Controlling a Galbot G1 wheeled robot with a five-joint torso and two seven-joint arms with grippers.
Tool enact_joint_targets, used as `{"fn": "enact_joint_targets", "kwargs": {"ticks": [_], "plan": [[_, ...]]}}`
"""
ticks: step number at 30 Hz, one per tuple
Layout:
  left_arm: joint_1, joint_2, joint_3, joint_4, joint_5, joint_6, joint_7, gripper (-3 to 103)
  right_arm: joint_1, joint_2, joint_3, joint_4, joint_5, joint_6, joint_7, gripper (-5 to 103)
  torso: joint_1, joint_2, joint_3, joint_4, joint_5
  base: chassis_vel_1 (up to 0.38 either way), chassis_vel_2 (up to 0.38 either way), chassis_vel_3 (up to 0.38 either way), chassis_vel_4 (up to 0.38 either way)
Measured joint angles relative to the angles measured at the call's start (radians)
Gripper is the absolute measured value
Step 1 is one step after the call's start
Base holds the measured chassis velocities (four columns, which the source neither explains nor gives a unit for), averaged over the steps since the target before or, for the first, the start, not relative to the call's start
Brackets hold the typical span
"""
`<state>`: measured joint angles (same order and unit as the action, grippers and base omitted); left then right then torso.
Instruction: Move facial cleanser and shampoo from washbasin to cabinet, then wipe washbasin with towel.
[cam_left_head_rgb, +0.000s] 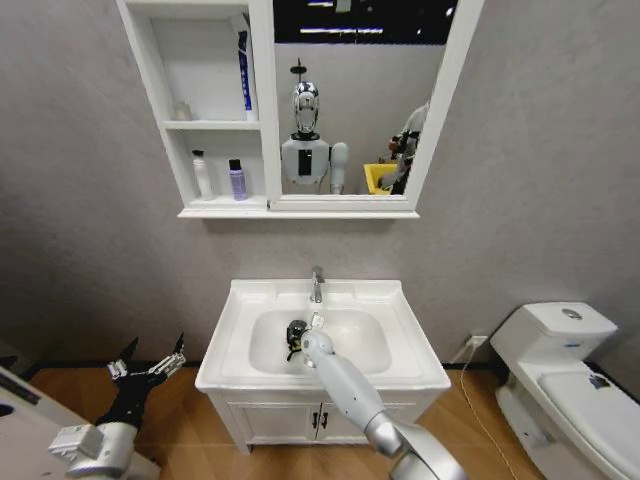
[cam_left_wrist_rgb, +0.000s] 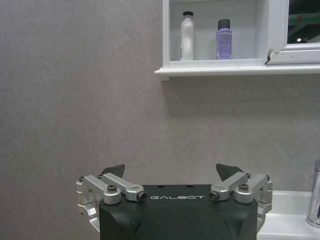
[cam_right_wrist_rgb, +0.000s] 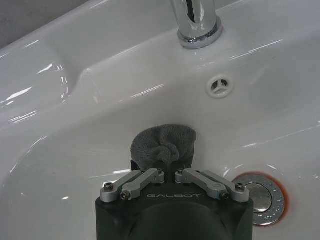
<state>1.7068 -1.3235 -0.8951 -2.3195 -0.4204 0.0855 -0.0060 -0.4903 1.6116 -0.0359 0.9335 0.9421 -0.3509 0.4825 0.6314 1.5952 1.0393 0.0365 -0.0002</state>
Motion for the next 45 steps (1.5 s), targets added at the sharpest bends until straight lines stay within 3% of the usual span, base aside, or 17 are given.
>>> {"fn": "enact_joint_targets", "kwargs": {"ticks": [5,13,22,38,45], "plan": [[0.0,0.0,0.0,0.0,0.0,0.0,0.0,100,-0.037,-0.022,0.018,0.001,-0.011,0.0,0.0,4,0.0,0.0,0.0,0.0004,0.0005,0.0,0.0,0.0,0.0],[0.0,0.0,0.0,0.0,0.0,0.0,0.0,100,-0.088,-0.175,0.056,0.055,-0.087,0.016,0.043,4,0.0,0.0,0.0,0.0002,0.0005,0.0,0.0,0.0,0.0],[0.0,0.0,0.0,0.0,0.0,0.0,0.0,100,-0.103,-0.311,0.052,0.221,-0.08,0.021,0.119,4,0.0,0.0,0.0,-0.0002,0.0005,0.0,0.0,0.0,0.0],[0.0,0.0,0.0,0.0,0.0,0.0,0.0,100,-0.14,-0.478,0.11,0.38,-0.121,0.031,0.107,4,0.0,0.0,0.0,0.0,0.0004,0.0,0.0,0.0,0.0],[0.0,0.0,0.0,0.0,0.0,0.0,0.0,100,-0.201,-0.519,0.153,0.448,-0.058,0.021,0.096,4,0.0,0.0,0.0,0.0001,0.0003,0.0,0.0,0.0,0.0]]}}
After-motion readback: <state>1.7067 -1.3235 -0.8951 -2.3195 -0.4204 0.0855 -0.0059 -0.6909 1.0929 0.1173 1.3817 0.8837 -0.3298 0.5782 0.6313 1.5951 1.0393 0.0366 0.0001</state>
